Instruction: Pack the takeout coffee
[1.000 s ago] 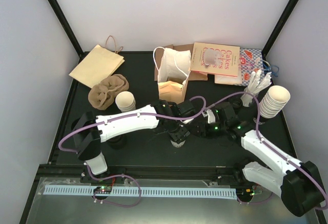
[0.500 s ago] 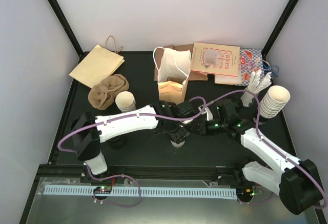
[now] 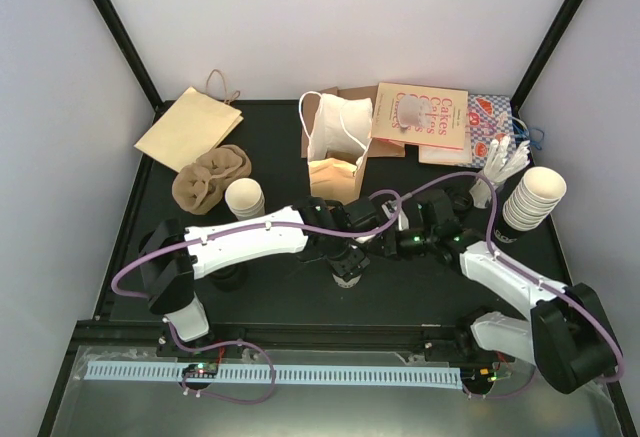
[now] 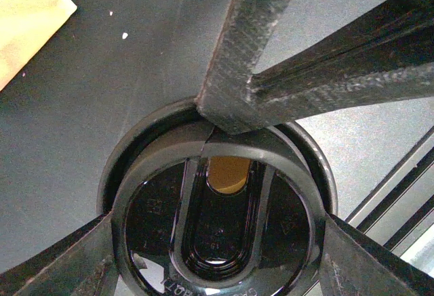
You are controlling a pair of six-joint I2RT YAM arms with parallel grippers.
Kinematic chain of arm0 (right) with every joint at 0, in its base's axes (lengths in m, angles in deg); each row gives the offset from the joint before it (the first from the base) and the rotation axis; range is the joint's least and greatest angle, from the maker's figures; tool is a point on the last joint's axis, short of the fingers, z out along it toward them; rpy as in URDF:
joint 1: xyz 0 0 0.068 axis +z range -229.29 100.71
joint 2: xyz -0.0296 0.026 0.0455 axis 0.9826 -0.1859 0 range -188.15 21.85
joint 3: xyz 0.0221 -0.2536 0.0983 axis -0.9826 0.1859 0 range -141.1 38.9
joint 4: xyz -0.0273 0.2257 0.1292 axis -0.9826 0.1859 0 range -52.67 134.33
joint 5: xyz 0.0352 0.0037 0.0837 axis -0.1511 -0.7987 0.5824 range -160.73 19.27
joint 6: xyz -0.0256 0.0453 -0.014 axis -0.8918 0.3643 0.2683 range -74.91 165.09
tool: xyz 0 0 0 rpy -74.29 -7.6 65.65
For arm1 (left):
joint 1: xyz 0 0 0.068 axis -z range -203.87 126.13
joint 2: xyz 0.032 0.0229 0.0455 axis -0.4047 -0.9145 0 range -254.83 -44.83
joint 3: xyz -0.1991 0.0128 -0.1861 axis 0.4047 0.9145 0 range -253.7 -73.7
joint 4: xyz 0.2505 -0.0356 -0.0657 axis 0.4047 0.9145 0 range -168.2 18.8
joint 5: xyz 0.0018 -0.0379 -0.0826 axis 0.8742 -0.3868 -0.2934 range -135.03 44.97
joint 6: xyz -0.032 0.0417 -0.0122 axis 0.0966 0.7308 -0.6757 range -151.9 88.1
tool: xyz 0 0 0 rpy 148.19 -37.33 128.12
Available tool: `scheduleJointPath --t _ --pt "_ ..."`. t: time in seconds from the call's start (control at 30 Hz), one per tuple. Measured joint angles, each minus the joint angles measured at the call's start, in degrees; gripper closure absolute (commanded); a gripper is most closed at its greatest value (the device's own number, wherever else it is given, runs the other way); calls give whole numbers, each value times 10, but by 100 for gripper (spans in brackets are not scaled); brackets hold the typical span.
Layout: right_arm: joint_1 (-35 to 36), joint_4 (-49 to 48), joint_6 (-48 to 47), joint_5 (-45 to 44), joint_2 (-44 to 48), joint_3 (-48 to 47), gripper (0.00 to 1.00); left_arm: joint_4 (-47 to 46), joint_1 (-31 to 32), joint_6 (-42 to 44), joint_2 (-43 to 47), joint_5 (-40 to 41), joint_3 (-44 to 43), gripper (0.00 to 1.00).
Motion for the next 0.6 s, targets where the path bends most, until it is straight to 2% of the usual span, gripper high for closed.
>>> scheduleJointPath --t 0.6 --pt "0 -105 11 44 -85 -13 99 -5 1 1 3 2 5 40"
